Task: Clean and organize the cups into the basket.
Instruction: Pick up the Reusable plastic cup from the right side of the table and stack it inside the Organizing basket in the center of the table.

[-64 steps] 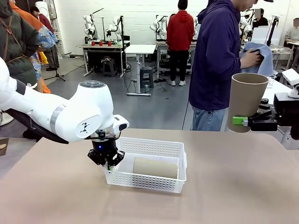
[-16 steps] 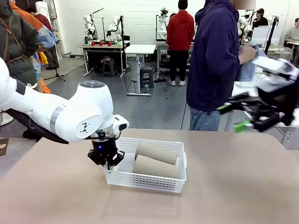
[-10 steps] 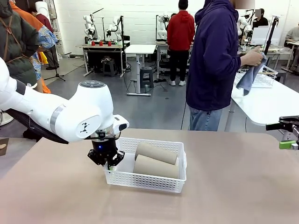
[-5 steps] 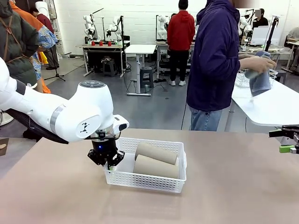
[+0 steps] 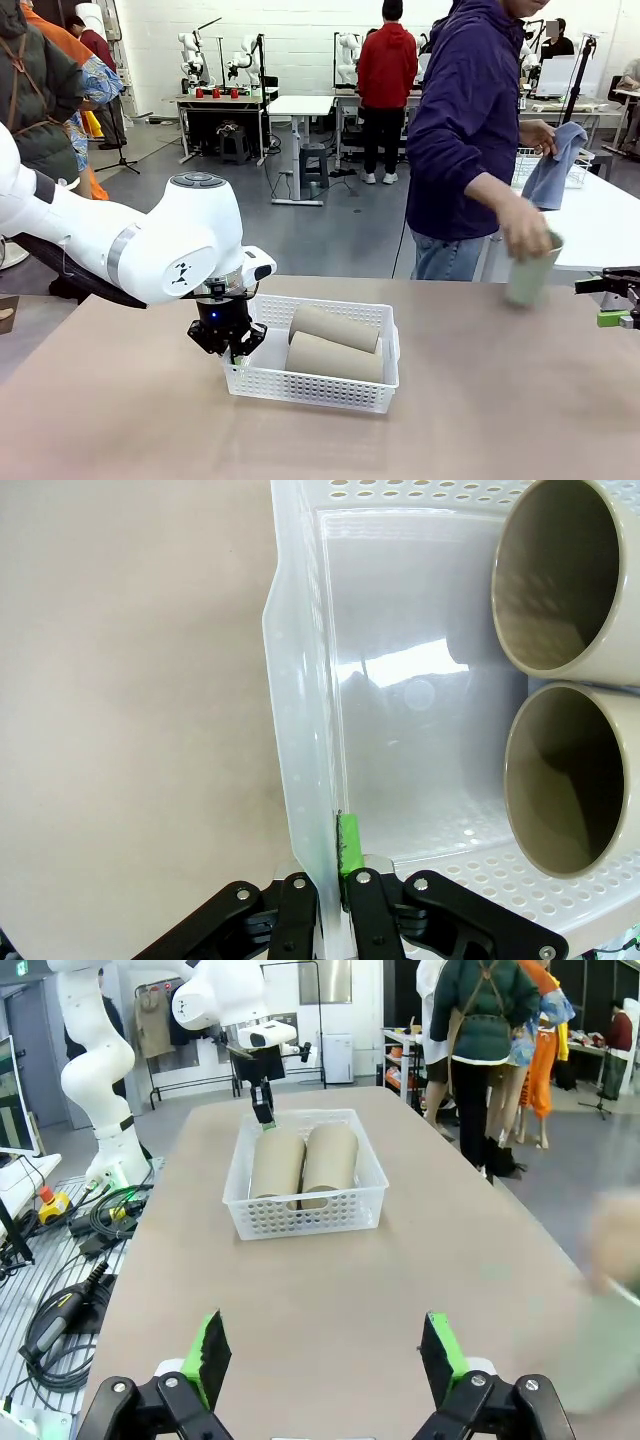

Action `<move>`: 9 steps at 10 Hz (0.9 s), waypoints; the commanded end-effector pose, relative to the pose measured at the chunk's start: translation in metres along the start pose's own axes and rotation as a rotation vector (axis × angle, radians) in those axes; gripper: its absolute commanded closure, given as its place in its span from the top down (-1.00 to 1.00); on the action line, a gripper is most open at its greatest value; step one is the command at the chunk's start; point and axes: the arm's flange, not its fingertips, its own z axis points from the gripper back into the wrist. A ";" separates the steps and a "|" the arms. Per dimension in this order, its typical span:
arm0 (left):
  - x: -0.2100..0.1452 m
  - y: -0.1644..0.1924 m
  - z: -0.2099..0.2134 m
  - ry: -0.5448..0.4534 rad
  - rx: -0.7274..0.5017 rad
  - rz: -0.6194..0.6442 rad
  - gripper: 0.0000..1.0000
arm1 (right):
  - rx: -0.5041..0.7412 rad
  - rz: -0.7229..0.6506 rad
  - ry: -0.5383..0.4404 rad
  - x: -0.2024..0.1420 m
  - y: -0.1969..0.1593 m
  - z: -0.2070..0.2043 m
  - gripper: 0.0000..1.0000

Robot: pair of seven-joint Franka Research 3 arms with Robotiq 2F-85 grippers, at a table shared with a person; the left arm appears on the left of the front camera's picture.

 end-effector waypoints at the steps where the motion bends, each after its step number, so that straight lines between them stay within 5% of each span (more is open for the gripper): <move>1: -0.001 0.000 0.002 -0.007 0.002 -0.002 -1.00 | 0.000 0.005 -0.003 0.001 0.004 0.001 1.00; 9: -0.001 0.000 0.002 -0.007 0.002 -0.002 -1.00 | 0.000 0.005 -0.003 0.001 0.004 0.001 1.00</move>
